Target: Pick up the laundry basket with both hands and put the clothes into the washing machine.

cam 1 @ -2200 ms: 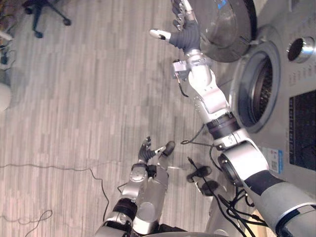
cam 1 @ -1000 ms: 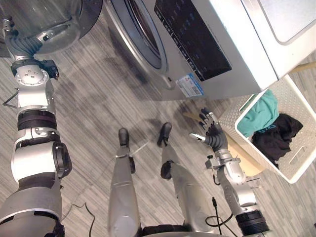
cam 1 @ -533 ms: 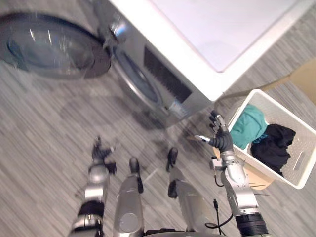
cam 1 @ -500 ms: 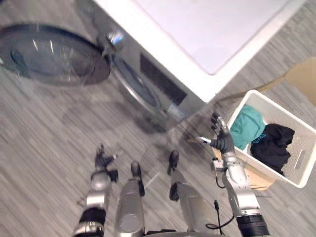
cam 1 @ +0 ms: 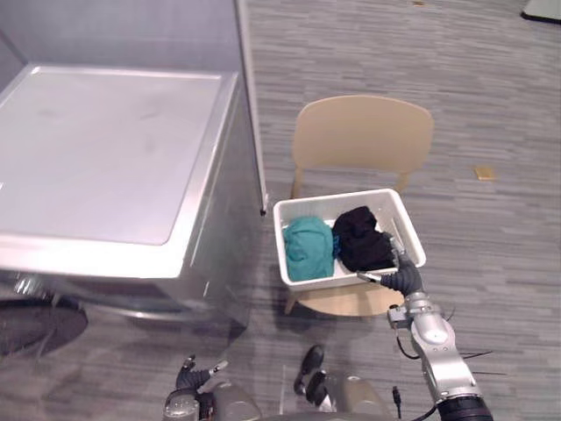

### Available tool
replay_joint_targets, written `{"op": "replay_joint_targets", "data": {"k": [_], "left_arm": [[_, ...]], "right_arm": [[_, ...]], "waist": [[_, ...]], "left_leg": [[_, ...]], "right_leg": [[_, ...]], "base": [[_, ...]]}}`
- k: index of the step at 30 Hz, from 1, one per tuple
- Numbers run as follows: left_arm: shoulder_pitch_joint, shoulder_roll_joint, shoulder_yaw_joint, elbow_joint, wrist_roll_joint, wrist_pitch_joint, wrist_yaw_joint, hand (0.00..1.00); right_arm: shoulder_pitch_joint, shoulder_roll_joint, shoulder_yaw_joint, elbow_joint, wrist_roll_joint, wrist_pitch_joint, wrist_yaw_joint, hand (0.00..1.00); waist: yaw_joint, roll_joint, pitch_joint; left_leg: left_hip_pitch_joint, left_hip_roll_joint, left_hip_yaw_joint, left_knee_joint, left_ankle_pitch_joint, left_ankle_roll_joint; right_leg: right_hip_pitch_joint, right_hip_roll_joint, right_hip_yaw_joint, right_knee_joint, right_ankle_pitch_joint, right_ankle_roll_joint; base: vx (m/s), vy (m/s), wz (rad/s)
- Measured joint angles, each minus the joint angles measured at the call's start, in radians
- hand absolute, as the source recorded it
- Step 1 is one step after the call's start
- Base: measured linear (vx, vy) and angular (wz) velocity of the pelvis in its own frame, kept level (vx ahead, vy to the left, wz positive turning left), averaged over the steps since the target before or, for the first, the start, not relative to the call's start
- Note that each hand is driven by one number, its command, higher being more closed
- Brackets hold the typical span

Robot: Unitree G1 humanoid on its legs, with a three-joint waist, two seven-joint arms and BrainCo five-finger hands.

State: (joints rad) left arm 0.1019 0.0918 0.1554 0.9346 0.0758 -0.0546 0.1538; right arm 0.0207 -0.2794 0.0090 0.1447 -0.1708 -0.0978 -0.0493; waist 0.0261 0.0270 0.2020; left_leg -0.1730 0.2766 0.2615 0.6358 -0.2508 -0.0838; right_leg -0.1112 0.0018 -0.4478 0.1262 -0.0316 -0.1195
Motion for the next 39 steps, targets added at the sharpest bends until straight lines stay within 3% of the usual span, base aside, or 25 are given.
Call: {"op": "replay_joint_targets", "data": {"k": [2,4,5,8,10,15,17,19,21,23,26,31,32,34,39], "left_arm": [[0.001,-0.008,-0.001,0.000,-0.003,0.000,0.000,0.00],[0.003,-0.019,-0.013,0.001,-0.003,0.000,-0.001,0.00],[0.009,-0.025,-0.019,0.003,-0.003,0.000,-0.002,0.00],[0.007,-0.014,-0.035,0.014,-0.003,0.000,-0.010,0.00],[0.007,-0.009,-0.045,0.035,0.001,0.000,-0.021,0.00],[0.006,-0.005,-0.072,0.034,0.005,-0.006,-0.022,0.00],[0.001,-0.005,-0.073,0.021,0.005,-0.010,-0.021,0.00],[-0.008,-0.005,-0.073,0.018,0.004,-0.010,-0.019,0.00],[-0.024,-0.002,-0.073,0.017,-0.005,-0.011,-0.016,0.00],[-0.040,-0.001,-0.073,0.016,-0.017,-0.011,-0.012,0.00],[-0.050,-0.001,-0.072,0.000,-0.039,-0.024,0.005,0.00],[-0.155,-0.001,-0.063,0.008,-0.112,-0.025,0.056,0.00],[-0.165,-0.001,-0.063,0.008,-0.118,-0.025,0.061,0.00],[-0.206,-0.015,-0.036,-0.005,-0.154,-0.032,0.073,0.00],[-0.238,-0.024,-0.026,-0.026,-0.185,-0.042,0.089,0.00]], "right_arm": [[-0.030,-0.035,0.003,0.026,-0.039,0.000,0.002,0.00],[-0.059,-0.085,0.018,0.048,-0.074,0.006,0.004,0.00],[-0.074,-0.117,0.041,0.052,-0.090,0.007,0.005,0.00],[-0.087,-0.132,0.055,0.066,-0.120,0.003,0.015,0.00],[-0.165,-0.172,0.148,0.173,-0.151,-0.004,0.035,0.00],[-0.323,-0.176,0.280,0.384,-0.205,-0.009,0.040,0.00],[-0.415,-0.170,0.308,0.464,-0.233,-0.009,0.032,0.00],[-0.505,-0.169,0.329,0.542,-0.244,-0.008,0.027,0.00],[-0.612,-0.168,0.360,0.631,-0.271,-0.003,0.011,0.00],[-0.677,-0.163,0.365,0.705,-0.274,0.007,-0.009,0.00],[-0.774,-0.163,0.374,0.810,-0.285,0.032,-0.035,0.00],[-0.845,-0.159,0.361,0.931,-0.399,0.094,-0.121,0.00],[-0.847,-0.159,0.361,0.931,-0.407,0.100,-0.128,1.00],[-0.861,-0.157,0.361,0.923,-0.437,0.122,-0.158,1.00],[-0.865,-0.143,0.344,0.855,-0.418,0.128,-0.169,1.00]], "waist": [[0.002,0.010,-0.003],[0.014,0.031,-0.011],[0.019,0.043,-0.015],[0.014,0.040,-0.016],[0.020,0.040,-0.015],[0.066,0.047,0.013],[0.095,0.051,0.061],[0.104,0.055,0.098],[0.142,0.057,0.167],[0.163,0.058,0.193],[0.177,0.060,0.224],[0.192,0.067,0.238],[0.194,0.066,0.238],[0.194,0.065,0.239],[0.178,0.051,0.248]], "left_leg": [[0.003,-0.056,-0.045,-0.209,0.009,-0.013],[0.006,-0.081,-0.074,-0.345,0.078,-0.040],[0.019,-0.085,-0.072,-0.354,0.148,-0.009],[0.038,-0.121,-0.072,-0.390,0.147,0.000],[0.046,-0.158,-0.078,-0.429,0.163,0.026],[0.007,-0.193,-0.128,-0.447,0.183,0.050],[-0.023,-0.200,-0.151,-0.448,0.198,0.051],[-0.066,-0.207,-0.185,-0.455,0.223,0.054],[-0.100,-0.211,-0.211,-0.466,0.248,0.053],[-0.145,-0.216,-0.237,-0.467,0.262,0.054],[-0.193,-0.227,-0.259,-0.468,0.281,0.060],[-0.272,-0.252,-0.291,-0.504,0.319,0.069],[-0.276,-0.253,-0.291,-0.509,0.323,0.069],[-0.285,-0.260,-0.292,-0.544,0.342,0.065],[-0.283,-0.259,-0.288,-0.569,0.361,0.067]], "right_leg": [[0.013,0.002,0.035,-0.010,0.009,0.013],[0.023,0.012,0.071,-0.026,0.018,0.031],[0.033,0.018,0.099,-0.035,0.021,0.043],[0.063,-0.009,0.099,-0.072,0.034,0.078],[0.064,-0.035,0.088,-0.097,0.049,0.100],[0.053,-0.060,0.036,-0.101,0.052,0.111],[0.031,-0.066,0.017,-0.093,0.053,0.112],[-0.008,-0.072,-0.019,-0.083,0.053,0.111],[-0.038,-0.075,-0.042,-0.072,0.056,0.106],[-0.075,-0.077,-0.056,-0.060,0.056,0.105],[-0.125,-0.088,-0.060,-0.036,0.055,0.104],[-0.234,-0.126,-0.076,0.042,0.028,0.103],[-0.242,-0.129,-0.076,0.049,0.026,0.102],[-0.279,-0.145,-0.074,0.079,0.017,0.101],[-0.305,-0.154,-0.070,0.118,-0.005,0.096]], "base": [[0.17,0.080,-0.60],[0.14,0.132,-0.64],[0.13,0.171,-0.46],[0.12,0.216,0.03],[0.08,0.182,0.22],[0.03,0.112,0.36],[-0.04,0.054,0.42],[-0.04,0.029,0.51],[-0.05,0.020,0.38],[-0.05,0.024,0.36],[-0.03,0.047,0.22],[-0.04,0.040,0.24],[-0.05,0.019,0.07],[-0.05,0.001,0.02],[-0.02,-0.046,0.00]]}}
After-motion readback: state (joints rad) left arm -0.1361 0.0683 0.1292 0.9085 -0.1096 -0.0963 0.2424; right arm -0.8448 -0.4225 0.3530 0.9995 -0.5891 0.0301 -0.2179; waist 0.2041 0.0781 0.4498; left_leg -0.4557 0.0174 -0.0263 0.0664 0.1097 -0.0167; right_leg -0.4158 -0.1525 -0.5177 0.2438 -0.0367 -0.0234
